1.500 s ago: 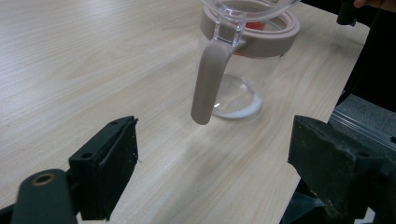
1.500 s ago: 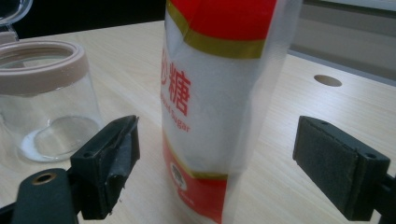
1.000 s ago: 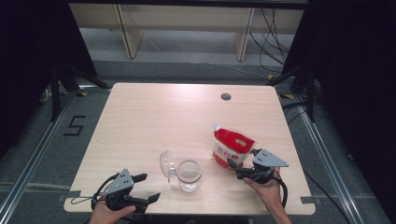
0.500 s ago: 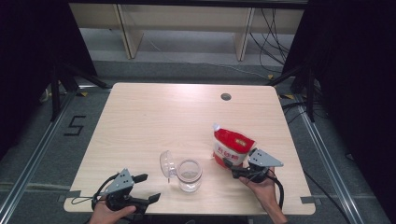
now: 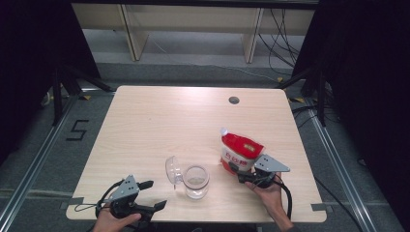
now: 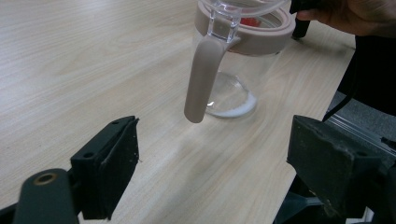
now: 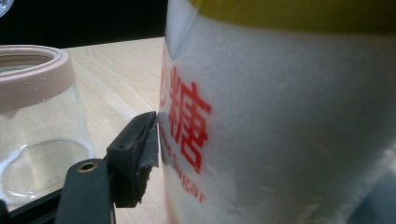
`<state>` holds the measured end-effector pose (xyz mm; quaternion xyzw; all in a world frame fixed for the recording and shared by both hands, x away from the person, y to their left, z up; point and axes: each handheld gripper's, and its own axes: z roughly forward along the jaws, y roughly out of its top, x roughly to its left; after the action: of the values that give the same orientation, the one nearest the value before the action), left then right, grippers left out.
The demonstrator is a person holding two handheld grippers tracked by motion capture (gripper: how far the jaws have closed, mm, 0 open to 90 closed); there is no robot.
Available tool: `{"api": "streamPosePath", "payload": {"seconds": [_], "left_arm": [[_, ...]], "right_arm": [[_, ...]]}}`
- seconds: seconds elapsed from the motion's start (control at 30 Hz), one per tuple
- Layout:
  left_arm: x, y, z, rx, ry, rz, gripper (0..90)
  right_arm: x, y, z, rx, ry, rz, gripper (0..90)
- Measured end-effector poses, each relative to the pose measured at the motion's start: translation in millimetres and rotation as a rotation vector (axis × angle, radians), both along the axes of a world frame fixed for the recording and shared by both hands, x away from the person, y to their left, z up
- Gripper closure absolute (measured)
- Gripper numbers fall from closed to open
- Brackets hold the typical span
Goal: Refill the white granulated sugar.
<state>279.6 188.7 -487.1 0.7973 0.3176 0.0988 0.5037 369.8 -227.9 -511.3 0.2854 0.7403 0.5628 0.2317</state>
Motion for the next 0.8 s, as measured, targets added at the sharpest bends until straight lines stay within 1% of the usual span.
{"api": "streamPosePath", "payload": {"seconds": [0.03,0.07,0.1,0.13,0.17,0.2,0.23,0.27,0.3,0.33,0.37,0.4,0.43,0.47,0.5,0.53,0.57,0.6,0.63,0.67,0.7,0.73,0.77,0.8], "left_arm": [[0.0,-0.5,-0.2,-0.003,0.000,0.000,16.2],[0.1,-0.4,-0.4,0.000,0.000,-0.003,16.3],[0.4,-0.2,-0.5,0.002,-0.002,-0.006,16.3],[-0.1,0.0,0.4,0.017,-0.003,0.002,16.2],[0.0,-0.1,0.2,0.016,-0.003,0.003,16.3],[0.5,-0.2,-0.3,0.004,-0.001,-0.003,16.3],[0.3,0.0,-0.1,0.008,-0.002,-0.002,16.3],[-0.2,0.2,0.5,0.017,-0.002,0.003,16.3],[-0.1,0.1,0.3,0.013,-0.003,0.001,16.3],[-0.1,-0.1,0.2,0.010,-0.003,0.001,16.3],[-0.1,-0.2,0.2,0.010,-0.002,0.002,16.2],[-0.5,-0.6,0.1,0.007,0.003,0.006,16.3],[-1.1,-1.5,-0.4,-0.004,0.015,0.017,16.3],[0.2,-0.6,-0.4,0.005,0.000,0.000,16.3],[0.4,-1.0,-0.8,0.000,0.003,0.000,16.3],[-0.7,-1.6,-1.2,-0.003,0.019,0.015,16.3],[-0.3,-1.2,-1.2,0.004,0.013,0.009,16.3],[-0.6,-1.4,-0.7,0.000,0.013,0.004,16.4],[-0.2,-1.0,-0.3,0.006,0.002,-0.004,16.4],[-0.2,-0.7,0.3,0.016,-0.001,-0.004,16.4],[0.0,-0.8,0.0,0.012,-0.001,-0.005,16.5],[0.5,-0.9,-0.6,0.005,0.001,-0.009,16.5],[0.3,-1.0,-0.7,0.007,0.005,-0.007,16.5],[0.3,-1.1,-0.9,0.004,0.004,-0.008,16.5]], "right_arm": [[1.9,-0.2,-0.5,0.002,-0.010,0.012,32.4],[3.2,0.2,-1.7,0.014,-0.022,0.007,32.4],[5.3,-0.8,-2.1,-0.011,-0.046,-0.005,32.0],[3.8,0.5,-2.8,-0.001,-0.009,0.000,31.7],[4.3,0.9,-3.6,-0.001,-0.009,-0.005,31.7],[4.1,2.1,-4.7,0.026,0.005,0.001,31.8],[6.2,0.0,-4.3,0.001,-0.008,0.003,32.2],[6.1,0.2,-4.3,0.002,-0.004,0.002,32.2],[6.9,1.0,-5.0,0.019,-0.016,0.005,32.2],[7.9,0.7,-5.0,0.009,-0.026,0.010,32.3],[8.0,0.8,-5.1,0.008,-0.024,0.010,32.3],[7.7,1.3,-5.3,0.013,-0.017,0.005,32.4],[8.5,1.6,-5.3,0.024,-0.029,0.015,32.4],[10.0,1.3,-5.5,0.020,-0.037,0.025,32.4],[10.9,0.2,-5.3,0.003,-0.043,0.025,32.4],[10.2,0.3,-5.1,0.005,-0.038,0.018,32.3],[10.7,1.2,-5.5,0.015,-0.033,0.022,32.4],[11.0,1.6,-5.8,0.031,-0.038,0.009,33.0],[11.0,1.6,-5.8,0.031,-0.038,0.009,33.0],[11.4,1.6,-5.5,0.025,-0.053,0.011,33.2],[12.1,2.0,-5.8,0.030,-0.046,0.020,34.0],[11.9,3.5,-6.3,0.042,-0.057,0.008,34.7],[12.1,2.6,-5.7,0.032,-0.051,0.023,36.5],[11.4,4.0,-6.0,0.046,-0.043,0.042,37.1]]}}
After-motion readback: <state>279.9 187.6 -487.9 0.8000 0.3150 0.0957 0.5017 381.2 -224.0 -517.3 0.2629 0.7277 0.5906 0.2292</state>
